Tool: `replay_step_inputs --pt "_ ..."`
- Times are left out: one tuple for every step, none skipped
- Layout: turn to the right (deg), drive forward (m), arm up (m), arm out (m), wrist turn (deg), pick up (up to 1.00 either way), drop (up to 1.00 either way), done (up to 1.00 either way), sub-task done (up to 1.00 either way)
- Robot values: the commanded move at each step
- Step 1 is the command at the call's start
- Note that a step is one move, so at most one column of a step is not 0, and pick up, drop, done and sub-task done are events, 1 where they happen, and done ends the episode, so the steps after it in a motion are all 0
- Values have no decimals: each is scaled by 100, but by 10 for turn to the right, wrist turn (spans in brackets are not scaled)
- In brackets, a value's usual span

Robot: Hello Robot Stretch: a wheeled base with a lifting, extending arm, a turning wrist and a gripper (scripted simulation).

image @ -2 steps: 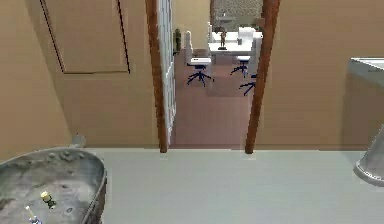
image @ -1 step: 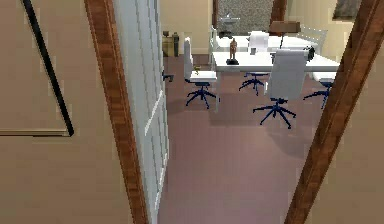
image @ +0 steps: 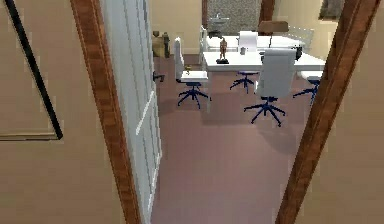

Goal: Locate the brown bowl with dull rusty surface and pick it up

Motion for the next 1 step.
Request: replay_step_inputs --pt "90 0 0 0 0 0 0 0 0"
